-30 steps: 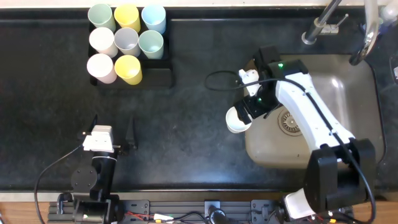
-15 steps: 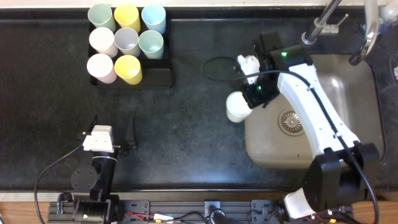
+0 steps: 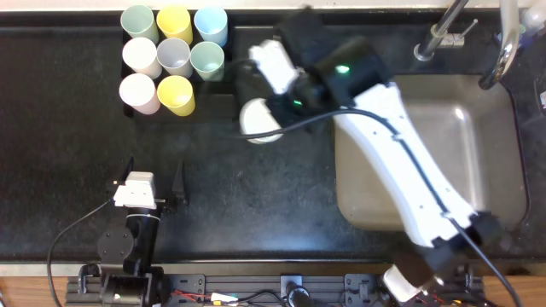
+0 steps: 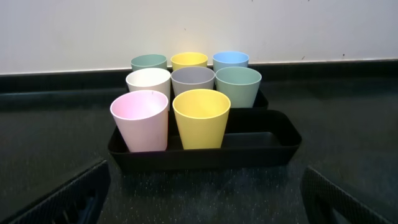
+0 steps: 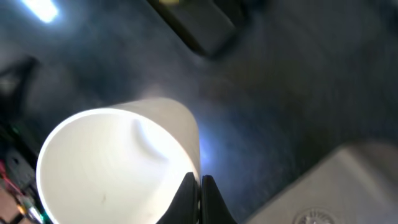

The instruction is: Store Cups

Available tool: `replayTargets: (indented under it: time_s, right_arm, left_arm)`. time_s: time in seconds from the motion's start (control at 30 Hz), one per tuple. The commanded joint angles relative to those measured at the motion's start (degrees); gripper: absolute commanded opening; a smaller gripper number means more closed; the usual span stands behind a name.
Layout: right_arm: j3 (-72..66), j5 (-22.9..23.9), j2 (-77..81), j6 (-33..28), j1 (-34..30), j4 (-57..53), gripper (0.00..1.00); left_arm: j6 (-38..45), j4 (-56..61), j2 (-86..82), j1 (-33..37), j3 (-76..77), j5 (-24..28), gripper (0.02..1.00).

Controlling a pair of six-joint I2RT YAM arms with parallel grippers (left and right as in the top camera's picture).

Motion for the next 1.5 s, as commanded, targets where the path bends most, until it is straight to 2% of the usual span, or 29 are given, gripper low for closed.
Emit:
replayTargets:
  time_s: [0.03, 0.1, 0.2, 0.7, 1.1, 1.23, 1.5]
  right_arm:
    - [13.9, 5.9, 11.3, 4.0, 2.2, -2.6, 0.045]
    - [20.2, 7.9, 16.2, 4.7, 2.4, -4.6, 0.045]
    - [25.2, 8.5, 20.7, 4.8, 2.4, -5.9, 0.045]
    - [25.5, 1.8, 25.5, 6.3, 2.1, -0.8, 0.045]
    - [25.5, 2.0, 28.4, 6.6, 1.9, 6.6, 0.042]
    - [25.5, 3.6, 29.2, 7.4, 1.8, 8.8, 0.042]
    - [25.5, 3.5, 31.9, 7.3, 1.9, 7.6, 0.042]
  left_arm:
    - [1.1, -0.1, -0.5, 0.2, -0.2, 0.7, 0.998]
    - [1.1, -0.1, -0.5, 0.2, -0.2, 0.7, 0.998]
    - [1.1, -0.1, -0.5, 0.2, -0.2, 0.7, 1.000]
    - [1.1, -0.1, -0.5, 0.2, -0.2, 0.7, 0.998]
    - [1.1, -0.1, -0.5, 0.2, -0.2, 0.7, 1.000]
    - [1.1, -0.1, -0.5, 0.2, -0.2, 0.7, 0.998]
    - [1.1, -0.1, -0.5, 0.2, -0.2, 0.7, 0.998]
